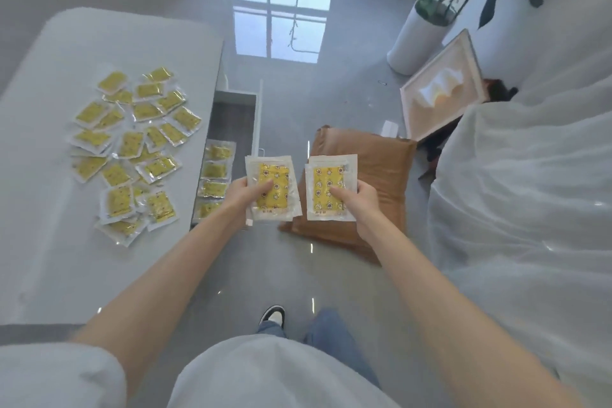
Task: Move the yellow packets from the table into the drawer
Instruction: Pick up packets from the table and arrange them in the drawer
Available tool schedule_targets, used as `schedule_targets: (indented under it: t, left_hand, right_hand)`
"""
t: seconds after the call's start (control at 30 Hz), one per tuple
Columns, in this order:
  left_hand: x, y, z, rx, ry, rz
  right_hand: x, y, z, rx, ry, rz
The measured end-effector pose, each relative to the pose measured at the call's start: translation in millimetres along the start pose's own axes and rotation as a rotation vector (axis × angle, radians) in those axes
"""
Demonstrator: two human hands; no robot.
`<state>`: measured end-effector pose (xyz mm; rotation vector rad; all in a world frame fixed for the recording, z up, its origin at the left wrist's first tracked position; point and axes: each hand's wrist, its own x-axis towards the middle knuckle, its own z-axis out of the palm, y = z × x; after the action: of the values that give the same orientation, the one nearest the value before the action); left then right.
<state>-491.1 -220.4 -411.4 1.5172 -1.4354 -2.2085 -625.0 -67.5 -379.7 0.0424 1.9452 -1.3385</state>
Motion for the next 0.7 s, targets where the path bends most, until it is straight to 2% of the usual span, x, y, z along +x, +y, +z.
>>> schedule_targets:
  t: [0.2,0.47,0.7]
  left_hand:
    - [42.0,21.1,23.1,-0.135,0.188,-0.023]
    - [69.3,44.9,64.7,-0.424,0.429,-0.044]
    - [98.6,53.4,68.9,-0.568,0.610,-0.062]
  right_hand:
    - [89.3,-49.6,1.8,-0.190,-0.163,-0.049]
    - [179.9,-106.8,2.1,-0.357,-0.442,-0.019]
    - [228.8,-127.1,32.6,-0.405,-0.561,0.050]
